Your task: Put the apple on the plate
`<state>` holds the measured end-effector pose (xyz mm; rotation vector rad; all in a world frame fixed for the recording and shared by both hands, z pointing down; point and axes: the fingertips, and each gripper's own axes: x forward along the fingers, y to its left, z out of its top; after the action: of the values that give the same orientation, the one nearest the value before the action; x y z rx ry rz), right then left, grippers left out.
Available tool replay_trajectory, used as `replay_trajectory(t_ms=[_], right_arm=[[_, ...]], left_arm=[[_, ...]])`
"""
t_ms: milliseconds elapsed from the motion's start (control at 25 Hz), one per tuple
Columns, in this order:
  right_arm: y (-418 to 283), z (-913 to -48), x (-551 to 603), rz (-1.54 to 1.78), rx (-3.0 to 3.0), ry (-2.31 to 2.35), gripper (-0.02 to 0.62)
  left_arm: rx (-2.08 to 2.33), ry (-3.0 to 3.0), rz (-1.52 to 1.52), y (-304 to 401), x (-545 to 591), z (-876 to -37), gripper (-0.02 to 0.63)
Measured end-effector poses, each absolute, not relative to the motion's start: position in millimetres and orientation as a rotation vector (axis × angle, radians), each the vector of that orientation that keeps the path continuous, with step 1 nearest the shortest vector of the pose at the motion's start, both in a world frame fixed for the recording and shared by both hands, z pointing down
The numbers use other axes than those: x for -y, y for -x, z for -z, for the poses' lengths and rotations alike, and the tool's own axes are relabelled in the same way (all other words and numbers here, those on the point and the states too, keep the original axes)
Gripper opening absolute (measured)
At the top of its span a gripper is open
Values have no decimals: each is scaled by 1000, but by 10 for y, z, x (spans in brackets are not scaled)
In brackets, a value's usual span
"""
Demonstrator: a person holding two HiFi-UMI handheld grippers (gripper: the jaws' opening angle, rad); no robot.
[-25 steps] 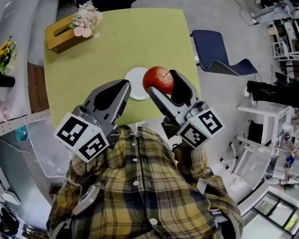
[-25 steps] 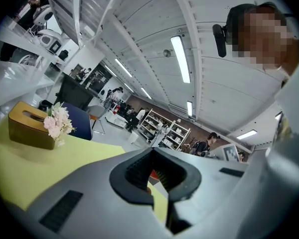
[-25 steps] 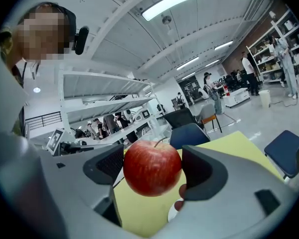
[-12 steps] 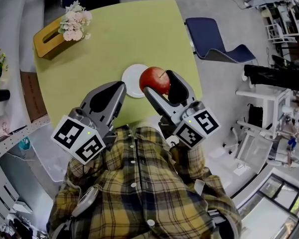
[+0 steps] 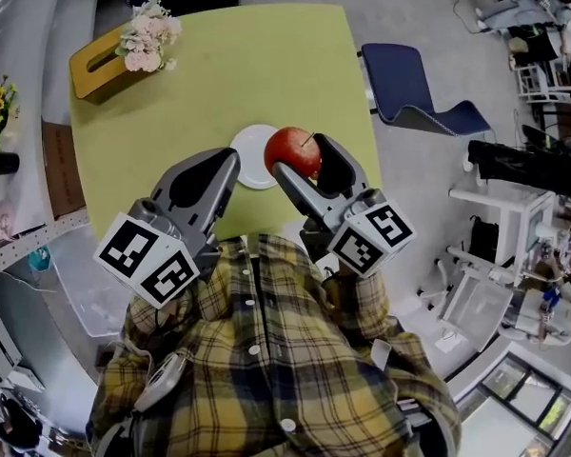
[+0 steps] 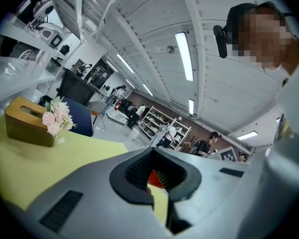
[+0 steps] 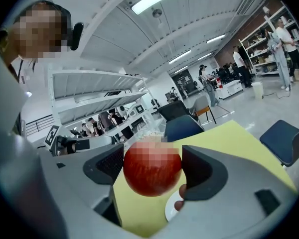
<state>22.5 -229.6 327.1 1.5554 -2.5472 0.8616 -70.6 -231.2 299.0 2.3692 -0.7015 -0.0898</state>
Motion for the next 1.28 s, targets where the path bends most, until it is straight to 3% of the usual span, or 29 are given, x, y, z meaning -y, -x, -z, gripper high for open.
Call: replay_trajectory(t_ms=[520,1280], right_arm=[[-160,-3264,2409,-824,2623,-1399,359],[-193,-4069,2500,-904,2595,-1222,360]], left_arm=[[802,-2365,84,711,2296,-2950,8],[848,-2228,-41,650,2165,-3571,8]])
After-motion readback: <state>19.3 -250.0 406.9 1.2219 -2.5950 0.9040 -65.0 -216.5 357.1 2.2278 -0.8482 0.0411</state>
